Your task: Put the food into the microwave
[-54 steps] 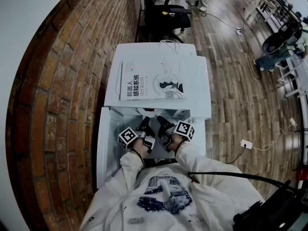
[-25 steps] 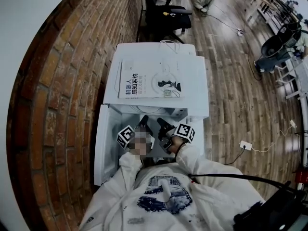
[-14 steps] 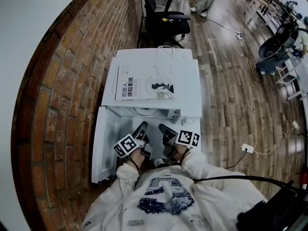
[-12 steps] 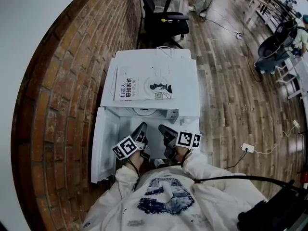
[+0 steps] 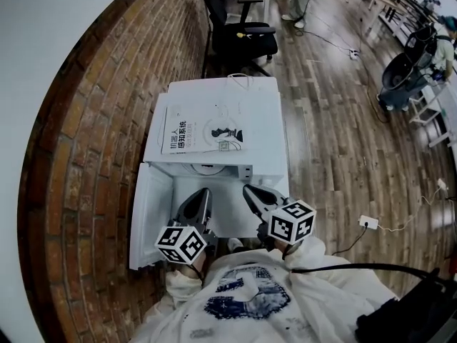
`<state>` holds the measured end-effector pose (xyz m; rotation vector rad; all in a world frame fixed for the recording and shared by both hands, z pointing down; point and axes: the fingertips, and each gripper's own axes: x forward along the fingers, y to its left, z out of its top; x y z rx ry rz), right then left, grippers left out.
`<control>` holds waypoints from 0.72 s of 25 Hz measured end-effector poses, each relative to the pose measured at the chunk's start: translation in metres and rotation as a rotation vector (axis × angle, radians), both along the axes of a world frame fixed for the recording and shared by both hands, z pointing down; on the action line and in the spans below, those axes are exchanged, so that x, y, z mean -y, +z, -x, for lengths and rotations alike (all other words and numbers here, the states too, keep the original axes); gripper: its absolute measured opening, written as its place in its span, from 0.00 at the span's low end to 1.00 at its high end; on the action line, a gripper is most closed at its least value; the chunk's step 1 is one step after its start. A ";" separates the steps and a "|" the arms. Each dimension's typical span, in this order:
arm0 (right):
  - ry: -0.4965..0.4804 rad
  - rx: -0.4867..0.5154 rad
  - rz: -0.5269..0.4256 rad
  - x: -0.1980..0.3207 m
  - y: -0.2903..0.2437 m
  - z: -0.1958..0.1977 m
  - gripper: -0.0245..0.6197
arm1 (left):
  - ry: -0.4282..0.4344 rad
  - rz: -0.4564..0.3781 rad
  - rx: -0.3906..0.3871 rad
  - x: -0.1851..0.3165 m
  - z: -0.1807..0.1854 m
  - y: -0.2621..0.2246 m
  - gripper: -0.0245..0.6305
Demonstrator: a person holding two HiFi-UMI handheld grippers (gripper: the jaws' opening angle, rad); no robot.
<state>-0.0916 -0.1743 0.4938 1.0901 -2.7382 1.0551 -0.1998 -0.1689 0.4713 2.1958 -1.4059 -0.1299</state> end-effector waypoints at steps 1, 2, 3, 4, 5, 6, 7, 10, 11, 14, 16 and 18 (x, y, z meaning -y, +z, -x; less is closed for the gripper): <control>-0.002 -0.032 -0.044 -0.002 -0.011 -0.005 0.06 | -0.003 -0.027 0.056 -0.004 -0.002 -0.010 0.05; -0.003 -0.067 -0.089 -0.005 -0.021 -0.009 0.06 | -0.005 -0.056 0.109 -0.007 -0.005 -0.020 0.05; -0.005 -0.104 -0.135 -0.007 -0.030 -0.013 0.06 | -0.006 -0.086 0.154 -0.010 -0.008 -0.030 0.05; -0.006 -0.139 -0.180 -0.009 -0.039 -0.016 0.06 | -0.005 -0.115 0.190 -0.014 -0.012 -0.039 0.05; -0.007 -0.172 -0.223 -0.011 -0.046 -0.019 0.06 | -0.005 -0.141 0.223 -0.016 -0.015 -0.047 0.05; -0.007 -0.202 -0.263 -0.013 -0.052 -0.022 0.06 | -0.007 -0.162 0.254 -0.019 -0.019 -0.052 0.05; -0.007 -0.226 -0.298 -0.014 -0.057 -0.024 0.06 | -0.010 -0.177 0.283 -0.020 -0.022 -0.055 0.05; -0.009 -0.257 -0.346 -0.015 -0.064 -0.029 0.06 | -0.021 -0.202 0.329 -0.022 -0.030 -0.059 0.05; -0.011 -0.256 -0.347 -0.014 -0.064 -0.030 0.06 | -0.021 -0.206 0.333 -0.021 -0.032 -0.060 0.05; -0.009 -0.252 -0.345 -0.013 -0.064 -0.034 0.06 | -0.017 -0.214 0.344 -0.019 -0.039 -0.061 0.05; -0.007 -0.256 -0.350 -0.011 -0.063 -0.036 0.06 | -0.016 -0.216 0.351 -0.016 -0.042 -0.060 0.05; -0.005 -0.258 -0.352 -0.009 -0.063 -0.039 0.06 | -0.019 -0.217 0.355 -0.013 -0.043 -0.059 0.05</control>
